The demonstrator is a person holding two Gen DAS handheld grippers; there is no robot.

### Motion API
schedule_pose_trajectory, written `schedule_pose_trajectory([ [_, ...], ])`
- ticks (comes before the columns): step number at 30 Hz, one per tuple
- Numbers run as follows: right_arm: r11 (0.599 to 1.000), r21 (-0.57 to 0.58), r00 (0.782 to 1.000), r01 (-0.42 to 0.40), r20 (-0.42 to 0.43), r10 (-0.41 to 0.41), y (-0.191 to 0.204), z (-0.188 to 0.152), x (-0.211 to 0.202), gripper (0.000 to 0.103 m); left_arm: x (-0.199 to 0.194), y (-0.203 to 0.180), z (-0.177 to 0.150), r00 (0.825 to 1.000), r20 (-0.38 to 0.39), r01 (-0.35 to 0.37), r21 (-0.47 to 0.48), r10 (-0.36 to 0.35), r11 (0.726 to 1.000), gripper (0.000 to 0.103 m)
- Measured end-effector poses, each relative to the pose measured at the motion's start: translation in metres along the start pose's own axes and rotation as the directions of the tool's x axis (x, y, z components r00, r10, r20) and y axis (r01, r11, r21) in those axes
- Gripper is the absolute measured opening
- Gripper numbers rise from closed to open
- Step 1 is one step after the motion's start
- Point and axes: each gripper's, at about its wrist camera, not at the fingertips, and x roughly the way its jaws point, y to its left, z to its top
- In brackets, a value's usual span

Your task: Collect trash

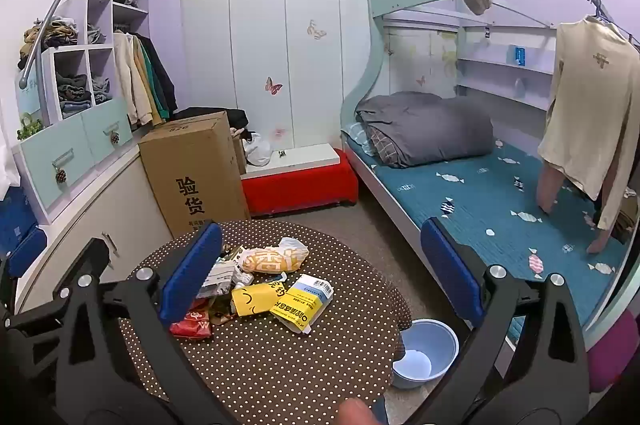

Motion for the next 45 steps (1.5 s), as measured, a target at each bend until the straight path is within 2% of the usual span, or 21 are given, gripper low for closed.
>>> schedule_pose_trajectory([
  [11,1.000,0.006,1.000,-0.002,-0.006,0.002,0.000,-0.005,0.004,0.097,0.001,-0.007,-0.004,1.000,-0.014,-0.004,-0.004,0.004,1.000,0.099],
  [19,1.000,0.007,1.000,-0.001,-0.012,0.001,-0.001,-0.002,0.007,0.097,0.007,0.004,-0.002,1.000,-0.027,0.011,-0.030,-0.011,0.999,0.099],
  [45,1.000,0.005,1.000,0.003,-0.017,-0.003,0.001,-0.006,0.015,0.097,0.012,0.003,-0.004,0.999,-0.030,0.014,-0.022,-0.015,1.000,0.099],
])
